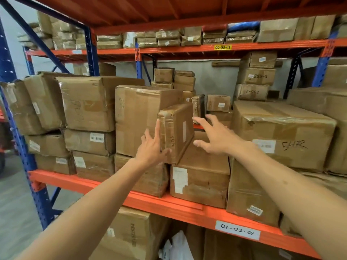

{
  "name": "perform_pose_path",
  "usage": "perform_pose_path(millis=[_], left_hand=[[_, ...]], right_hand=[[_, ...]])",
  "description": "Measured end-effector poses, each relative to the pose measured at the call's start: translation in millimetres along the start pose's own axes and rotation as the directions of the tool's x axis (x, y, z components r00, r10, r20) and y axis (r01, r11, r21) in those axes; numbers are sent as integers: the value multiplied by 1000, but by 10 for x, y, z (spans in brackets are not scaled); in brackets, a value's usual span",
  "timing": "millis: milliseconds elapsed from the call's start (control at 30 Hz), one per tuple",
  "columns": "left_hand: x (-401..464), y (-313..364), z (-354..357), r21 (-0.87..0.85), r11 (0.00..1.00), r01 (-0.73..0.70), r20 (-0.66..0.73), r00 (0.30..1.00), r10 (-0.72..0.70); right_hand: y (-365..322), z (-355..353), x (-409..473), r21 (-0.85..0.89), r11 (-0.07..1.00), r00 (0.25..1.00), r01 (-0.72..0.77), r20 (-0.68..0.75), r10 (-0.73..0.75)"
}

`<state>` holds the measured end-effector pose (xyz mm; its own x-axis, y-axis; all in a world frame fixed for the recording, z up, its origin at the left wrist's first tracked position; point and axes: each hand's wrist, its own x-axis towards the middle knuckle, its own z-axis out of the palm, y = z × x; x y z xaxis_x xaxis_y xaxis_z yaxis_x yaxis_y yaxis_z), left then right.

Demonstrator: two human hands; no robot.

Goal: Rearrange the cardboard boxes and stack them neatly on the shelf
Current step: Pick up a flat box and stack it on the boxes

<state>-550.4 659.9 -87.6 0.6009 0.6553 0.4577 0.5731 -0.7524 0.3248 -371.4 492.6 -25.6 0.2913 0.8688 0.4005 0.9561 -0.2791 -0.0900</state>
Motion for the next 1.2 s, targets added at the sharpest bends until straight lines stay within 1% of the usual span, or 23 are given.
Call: perform_pose_path(millis=[67,100,167,200,267,300,367,433,500,600,633,700,733,767,800,833,867,900,933,967,1067,1133,1200], left_hand=[[249,-147,-132,172,974,-149,-55,985,161],[370,-210,-207,256,942,-219,-56,969,240],[575,-299,-324,410,844,-345,-6,925,381],[655,-321,-361,463,794,-393,29,903,429],[791,-351,-392,501,734,-459,87,871,484],[832,-362,-389,508,717,-478,94,858,505],[889,-394,-362,528,686,-500,55,827,560],[927,-428,-312,526,660,-536,-1,776,631],[951,-428,-228,483,670,-564,-67,739,671],[980,-337,-118,343,764,-547,-187,757,626],[996,-293,-87,289,772,-566,-203,752,627],[1011,-203,-33,172,757,-630,-221,724,653],[1011,-159,-5,104,756,-646,-244,720,649],[1002,-110,32,17,773,-634,-277,740,613],[990,-54,83,-88,801,-592,-303,782,544],[979,6,144,-196,829,-524,-301,837,458],[972,60,214,-283,844,-455,-264,883,388],[966,105,290,-333,852,-404,-202,913,354],[959,139,371,-354,854,-382,-130,924,359],[941,154,454,-358,850,-386,-62,919,391],[841,118,681,-364,816,-449,59,863,501],[742,103,785,-370,799,-475,66,844,532],[673,125,889,-297,792,-534,47,820,571]], right_hand=[[-136,276,156,130,985,991,-115,89,104],[-200,426,209,203,964,981,-171,126,148],[-334,720,259,355,900,963,-254,178,201],[-398,847,268,415,867,958,-277,191,215],[-513,1056,311,473,827,952,-303,194,238],[-552,1125,339,478,825,953,-300,183,241],[-610,1178,414,454,852,965,-262,122,231],[-634,1139,491,427,879,976,-212,44,214],[-613,1054,564,449,879,981,-161,-21,191],[-490,927,624,528,841,983,-121,-55,176],[-430,888,621,593,796,982,-123,-41,183],[-310,823,578,735,659,977,-160,24,210],[-261,794,541,780,598,973,-184,57,225],[-221,761,495,808,551,968,-206,85,237],[-181,735,452,829,513,963,-223,105,249],[-144,711,413,846,479,958,-235,119,260],[-110,693,377,860,446,953,-247,131,274],[-75,674,341,866,427,945,-260,139,295],[-38,653,314,860,431,936,-274,136,324],[12,629,291,841,460,926,-286,119,358],[183,549,222,721,620,906,-309,23,424],[270,535,165,668,676,899,-311,-24,437],[341,542,134,634,710,890,-307,-74,450]])
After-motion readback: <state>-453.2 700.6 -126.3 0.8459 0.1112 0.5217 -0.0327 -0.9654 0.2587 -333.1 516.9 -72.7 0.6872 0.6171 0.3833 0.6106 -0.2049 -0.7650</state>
